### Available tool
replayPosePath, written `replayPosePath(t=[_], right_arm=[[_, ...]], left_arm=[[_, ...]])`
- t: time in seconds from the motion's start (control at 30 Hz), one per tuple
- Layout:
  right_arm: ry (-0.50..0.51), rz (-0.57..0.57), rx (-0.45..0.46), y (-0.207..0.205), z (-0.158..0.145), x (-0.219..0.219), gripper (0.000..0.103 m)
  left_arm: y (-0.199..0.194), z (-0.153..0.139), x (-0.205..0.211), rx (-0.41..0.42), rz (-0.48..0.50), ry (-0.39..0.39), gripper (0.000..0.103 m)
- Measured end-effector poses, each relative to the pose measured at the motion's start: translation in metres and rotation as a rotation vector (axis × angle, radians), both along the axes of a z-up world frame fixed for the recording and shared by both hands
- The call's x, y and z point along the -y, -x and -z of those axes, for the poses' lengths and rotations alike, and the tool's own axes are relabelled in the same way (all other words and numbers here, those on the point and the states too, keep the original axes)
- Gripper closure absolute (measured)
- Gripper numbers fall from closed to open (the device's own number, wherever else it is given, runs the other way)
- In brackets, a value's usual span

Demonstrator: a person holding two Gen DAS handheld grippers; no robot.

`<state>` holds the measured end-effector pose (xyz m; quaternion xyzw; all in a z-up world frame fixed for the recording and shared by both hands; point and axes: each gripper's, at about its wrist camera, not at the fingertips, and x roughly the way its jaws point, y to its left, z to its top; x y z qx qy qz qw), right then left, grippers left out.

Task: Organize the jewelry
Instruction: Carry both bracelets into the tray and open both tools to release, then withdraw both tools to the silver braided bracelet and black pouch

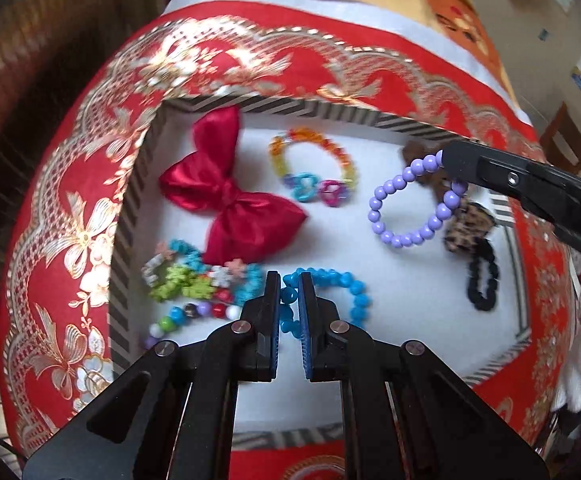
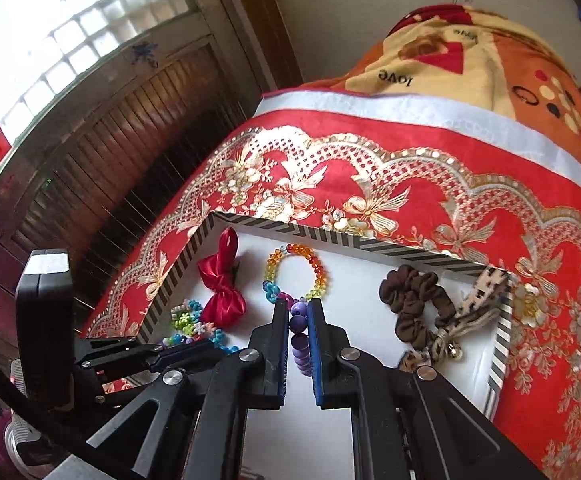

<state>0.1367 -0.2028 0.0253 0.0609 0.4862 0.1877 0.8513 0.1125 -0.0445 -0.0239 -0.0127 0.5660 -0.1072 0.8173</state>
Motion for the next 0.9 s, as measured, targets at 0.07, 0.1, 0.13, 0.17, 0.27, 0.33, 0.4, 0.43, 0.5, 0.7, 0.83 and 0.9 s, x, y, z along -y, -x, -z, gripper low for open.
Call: replayPosePath(t=[0.07,0.1,0.13,0.17,0.27,0.33,0.4,0.43,0.5,0.7,0.83,0.9], right_arm=[[0.018,-0.012,-0.029,-0.017,0.013,-0.002,0.094],[0.035,-0.013,-0.033,-0.023,0.018,-0.002,0.094],[0.059,-0.012,-0.041,-0.03,0.025,-0.002,0.094],[0.078,-0.008,-0.049,-0.038,0.031,-0.002,0.094],[0.127,0.016,-0.061,-0.056,0.044,0.003,0.095],[0.14,0.024,-0.062,-0.066,0.05,0.005,0.095],[0.14,0.027,-0.06,-0.074,0.053,0.006,0.095],[0.144,0.027,-0.058,-0.077,0.054,0.006,0.095],[0.156,0.025,-0.051,-0.083,0.057,0.005,0.095],[0.187,0.019,-0.056,-0.084,0.068,0.003,0.095],[0.13,0.049,-0.079,-0.078,0.066,0.013,0.091],[0.114,0.06,-0.07,-0.071,0.059,0.017,0.087]], left_arm=[[-0.003,0.004,-0.005,-0.011,-0.016,-0.001,0.096],[-0.003,0.006,-0.006,-0.017,-0.022,0.002,0.096],[-0.003,0.008,-0.007,-0.023,-0.025,0.004,0.096],[-0.003,0.009,-0.006,-0.02,-0.027,0.003,0.096],[-0.006,0.011,0.0,-0.021,-0.026,0.004,0.096],[-0.01,0.012,0.005,-0.027,-0.025,0.005,0.096],[-0.012,0.012,0.01,-0.027,-0.021,0.001,0.096],[-0.012,0.011,0.013,-0.021,-0.018,-0.006,0.096],[-0.012,0.009,0.016,-0.009,-0.012,-0.018,0.096],[-0.01,0.002,0.017,0.023,0.006,0.004,0.074],[-0.009,0.002,0.014,0.025,-0.004,0.026,0.063],[-0.007,0.0,0.014,0.032,-0.007,0.021,0.063]])
